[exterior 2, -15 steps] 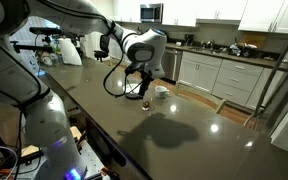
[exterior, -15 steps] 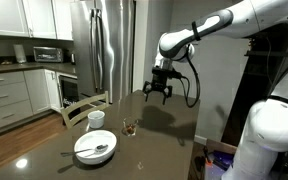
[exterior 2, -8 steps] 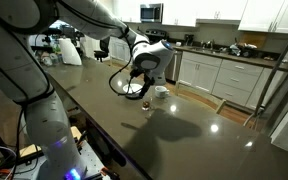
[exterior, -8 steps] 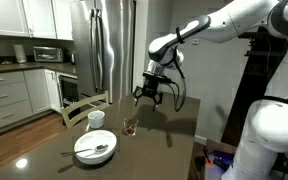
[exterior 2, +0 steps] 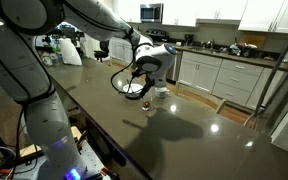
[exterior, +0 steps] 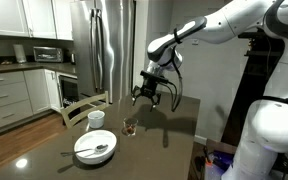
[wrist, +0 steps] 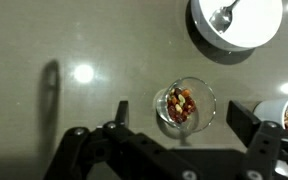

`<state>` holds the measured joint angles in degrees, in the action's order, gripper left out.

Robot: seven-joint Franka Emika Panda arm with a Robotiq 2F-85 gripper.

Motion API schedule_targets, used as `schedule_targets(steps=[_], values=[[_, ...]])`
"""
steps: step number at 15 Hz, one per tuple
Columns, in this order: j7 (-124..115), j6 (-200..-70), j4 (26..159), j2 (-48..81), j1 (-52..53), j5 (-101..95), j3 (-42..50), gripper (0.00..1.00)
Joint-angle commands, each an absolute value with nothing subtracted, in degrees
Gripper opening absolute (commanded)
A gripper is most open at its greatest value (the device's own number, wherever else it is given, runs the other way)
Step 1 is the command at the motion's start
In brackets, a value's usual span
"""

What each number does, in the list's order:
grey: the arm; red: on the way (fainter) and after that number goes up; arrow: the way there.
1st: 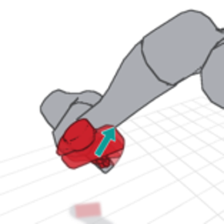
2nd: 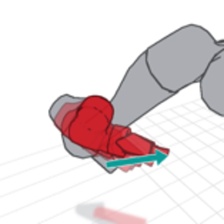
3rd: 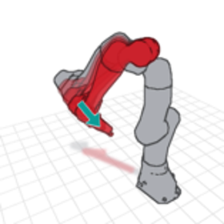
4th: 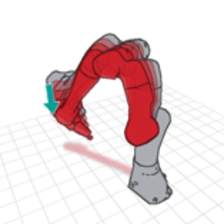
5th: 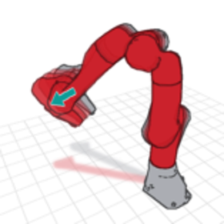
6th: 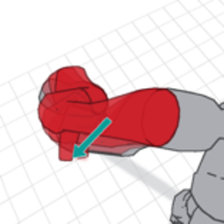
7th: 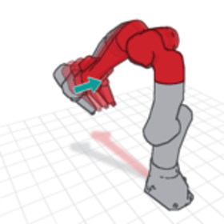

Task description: Pour the contents in the glass cup into the white bowl

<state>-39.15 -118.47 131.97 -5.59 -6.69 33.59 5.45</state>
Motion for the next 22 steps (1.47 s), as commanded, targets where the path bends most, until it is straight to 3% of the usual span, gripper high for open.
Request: schedule_targets(steps=[1,14,22], values=[[-41.3,-118.43,129.58,-2.33,-7.31,40.92,6.89,1.0],[-38.92,-117.18,127.96,8.29,-8.92,57.65,9.72,1.0],[-39.88,-118.55,128.85,9.4,-8.17,57.19,10.09,1.0]])
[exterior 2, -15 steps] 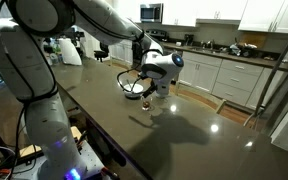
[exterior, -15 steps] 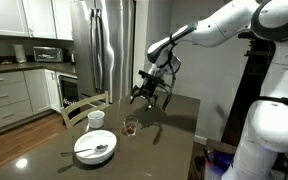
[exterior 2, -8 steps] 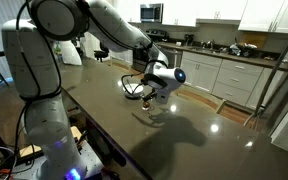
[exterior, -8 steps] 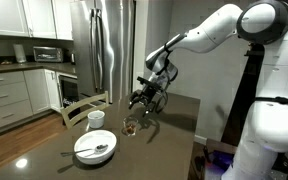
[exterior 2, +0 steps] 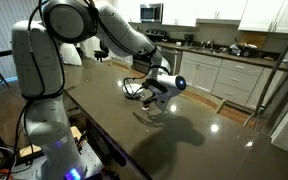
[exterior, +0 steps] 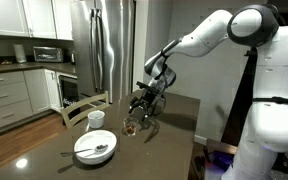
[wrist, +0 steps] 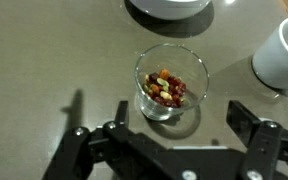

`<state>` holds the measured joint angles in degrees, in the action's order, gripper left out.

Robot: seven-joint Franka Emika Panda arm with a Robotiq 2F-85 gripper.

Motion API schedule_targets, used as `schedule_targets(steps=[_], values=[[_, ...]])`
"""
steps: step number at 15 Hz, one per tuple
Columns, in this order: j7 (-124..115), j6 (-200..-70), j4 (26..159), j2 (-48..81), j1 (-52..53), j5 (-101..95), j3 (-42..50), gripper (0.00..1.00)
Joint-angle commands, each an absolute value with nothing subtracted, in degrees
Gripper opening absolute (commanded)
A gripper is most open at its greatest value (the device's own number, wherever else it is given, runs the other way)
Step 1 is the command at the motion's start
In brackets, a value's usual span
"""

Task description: Pour the contents in the glass cup into the white bowl

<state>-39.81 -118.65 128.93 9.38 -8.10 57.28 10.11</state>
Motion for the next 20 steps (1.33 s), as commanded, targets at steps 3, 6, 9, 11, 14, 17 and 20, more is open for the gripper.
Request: schedule_targets(steps=[3,6,9,11,14,17,20], values=[[-40.23,-117.76,128.88,10.2,-8.23,58.67,9.87,1.0],[-39.96,-117.17,128.78,11.37,-8.33,59.52,9.71,1.0],[-39.77,-115.25,128.26,13.19,-8.64,63.23,9.47,1.0],[-39.54,-113.44,127.92,14.39,-8.79,66.4,9.39,1.0],[-39.11,-111.69,127.53,16.08,-8.61,69.22,9.44,1.0],[-38.63,-110.75,127.24,17.61,-8.42,69.37,9.55,1.0],[-38.4,-110.16,126.73,19.05,-8.45,69.66,9.53,1.0]])
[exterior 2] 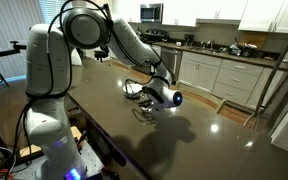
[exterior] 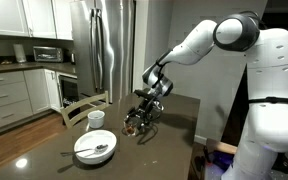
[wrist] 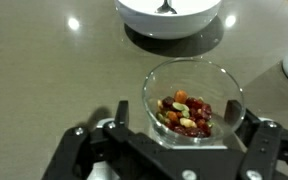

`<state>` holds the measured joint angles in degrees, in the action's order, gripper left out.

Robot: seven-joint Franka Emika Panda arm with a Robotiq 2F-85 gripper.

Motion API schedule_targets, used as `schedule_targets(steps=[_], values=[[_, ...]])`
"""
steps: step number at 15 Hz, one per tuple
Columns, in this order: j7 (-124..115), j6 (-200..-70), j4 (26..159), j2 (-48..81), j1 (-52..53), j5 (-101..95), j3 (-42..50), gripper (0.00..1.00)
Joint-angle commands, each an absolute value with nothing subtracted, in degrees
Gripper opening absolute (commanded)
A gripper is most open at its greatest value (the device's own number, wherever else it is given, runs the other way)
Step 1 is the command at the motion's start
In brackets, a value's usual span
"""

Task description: Pour the contents in the glass cup into the white bowl

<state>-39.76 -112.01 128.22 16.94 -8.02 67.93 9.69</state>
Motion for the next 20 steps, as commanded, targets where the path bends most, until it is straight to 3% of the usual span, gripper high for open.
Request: schedule_targets(steps=[1,4,5,6,9,20], values=[[-38.29,-109.82,126.5,19.49,-8.56,69.99,9.5,1.0],[-38.38,-108.24,125.74,20.4,-8.91,71.8,9.44,1.0],[-38.34,-107.52,125.49,20.63,-9.0,72.64,9.45,0.75],[-38.42,-107.05,125.17,20.87,-9.0,73.22,9.5,0.74],[-38.41,-106.42,124.6,21.42,-8.92,74.4,9.63,0.55],[-39.67,-107.73,124.25,19.17,-7.87,72.32,10.17,0.54]])
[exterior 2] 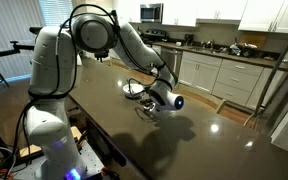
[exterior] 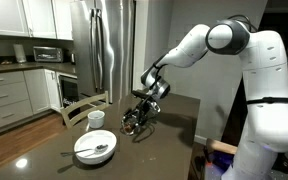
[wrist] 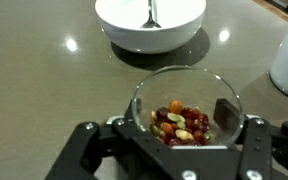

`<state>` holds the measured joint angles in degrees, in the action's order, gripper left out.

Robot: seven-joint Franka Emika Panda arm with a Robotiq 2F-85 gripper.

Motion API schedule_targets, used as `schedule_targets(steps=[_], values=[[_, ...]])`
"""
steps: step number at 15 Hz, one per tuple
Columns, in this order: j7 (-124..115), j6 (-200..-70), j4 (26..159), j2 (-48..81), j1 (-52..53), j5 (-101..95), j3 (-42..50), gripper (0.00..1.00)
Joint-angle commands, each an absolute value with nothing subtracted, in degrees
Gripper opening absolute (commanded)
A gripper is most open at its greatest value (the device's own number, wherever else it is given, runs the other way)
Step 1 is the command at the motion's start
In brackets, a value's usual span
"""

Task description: Pour the contents in the glass cup into the white bowl

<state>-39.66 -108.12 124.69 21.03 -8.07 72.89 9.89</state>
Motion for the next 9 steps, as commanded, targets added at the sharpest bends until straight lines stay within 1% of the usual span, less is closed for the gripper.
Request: schedule_targets(steps=[1,5,9], values=[[-39.63,-108.3,124.37,18.34,-7.55,71.96,10.14,0.54],[-39.22,-111.3,124.64,14.56,-5.85,69.15,9.86,0.54],[-38.76,-116.93,125.13,11.15,-3.82,65.86,8.96,0.54]])
